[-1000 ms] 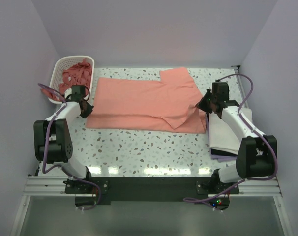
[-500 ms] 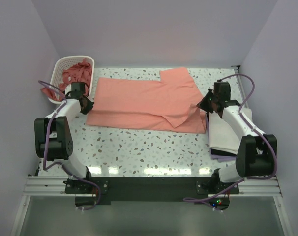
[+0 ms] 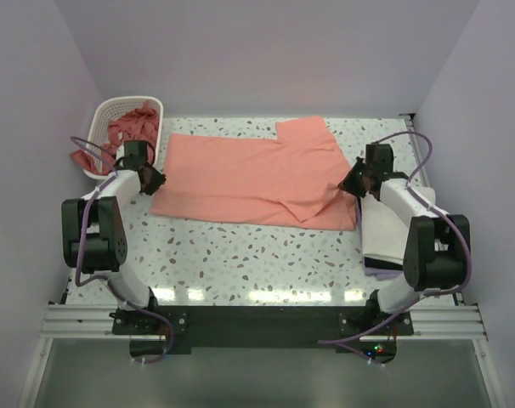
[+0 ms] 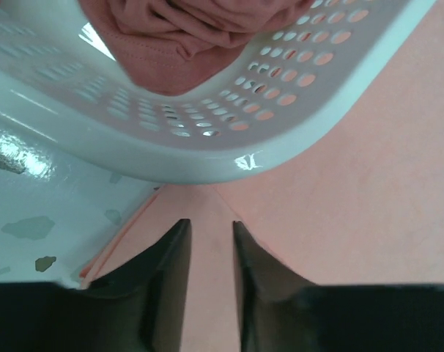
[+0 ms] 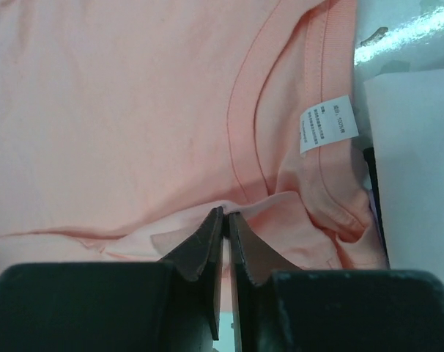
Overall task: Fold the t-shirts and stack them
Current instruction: Fold the tshirt
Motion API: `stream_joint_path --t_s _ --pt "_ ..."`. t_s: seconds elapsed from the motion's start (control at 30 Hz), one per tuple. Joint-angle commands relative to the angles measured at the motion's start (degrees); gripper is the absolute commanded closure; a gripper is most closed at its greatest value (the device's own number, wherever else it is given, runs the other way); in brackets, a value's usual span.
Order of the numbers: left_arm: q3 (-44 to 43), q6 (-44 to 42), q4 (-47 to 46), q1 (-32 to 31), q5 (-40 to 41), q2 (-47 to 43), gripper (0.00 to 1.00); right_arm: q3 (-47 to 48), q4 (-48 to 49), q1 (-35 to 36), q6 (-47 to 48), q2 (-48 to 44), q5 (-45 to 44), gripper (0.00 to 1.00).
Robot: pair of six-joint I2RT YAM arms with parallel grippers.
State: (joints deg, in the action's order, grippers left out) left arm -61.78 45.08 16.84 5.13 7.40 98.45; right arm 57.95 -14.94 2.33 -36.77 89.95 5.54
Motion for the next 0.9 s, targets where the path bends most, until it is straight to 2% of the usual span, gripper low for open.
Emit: stream_joint_path --t_s 0.0,0.03,0.07,0.2,0.27,0.43,0.57,0.7,0.87 --pt "-2.12 -2.54 -3.92 0.32 -3.00 -1.77 0.61 1.90 2.72 -0.66 0.12 1.63 0.26 0.89" --pt "-1.60 -2.89 -4.09 0.32 -3.44 -2.21 0.55 1.90 2.90 -0.74 0.21 1.72 0.26 0.83" --pt "-1.24 -2.98 -4.27 0.41 -4.05 -3.26 0.47 1.73 3.07 -0.75 0.39 1.63 0.26 0.68" --pt "0.69 -2.81 -4.09 0.50 -5.72 -6.95 0.38 1.72 2.37 -0.75 2.05 0.14 0.79 0.50" --pt "4.37 -1.06 -4.62 0.24 -6.95 -11.15 0.37 0.94 2.02 -0.57 2.76 -2.05 1.40 0.48" --pt "9.99 1.84 -5.32 -2.66 -6.34 -15.91 0.37 -3.72 1.58 2.14 3.73 -7.23 0.35 0.47" --pt "15.54 4.66 -9.09 -4.68 -8.79 -17.68 0.40 -9.96 4.03 5.84 1.71 -10.67 -0.44 0.48" --pt "19.58 5.63 -13.15 -6.36 -9.86 -17.95 0.41 -13.56 6.93 12.07 -1.10 -11.03 -2.99 0.48" --pt "21.17 5.63 -13.59 -6.44 -8.37 -17.60 0.43 -18.05 13.69 13.67 -5.49 -8.84 -2.37 0.49"
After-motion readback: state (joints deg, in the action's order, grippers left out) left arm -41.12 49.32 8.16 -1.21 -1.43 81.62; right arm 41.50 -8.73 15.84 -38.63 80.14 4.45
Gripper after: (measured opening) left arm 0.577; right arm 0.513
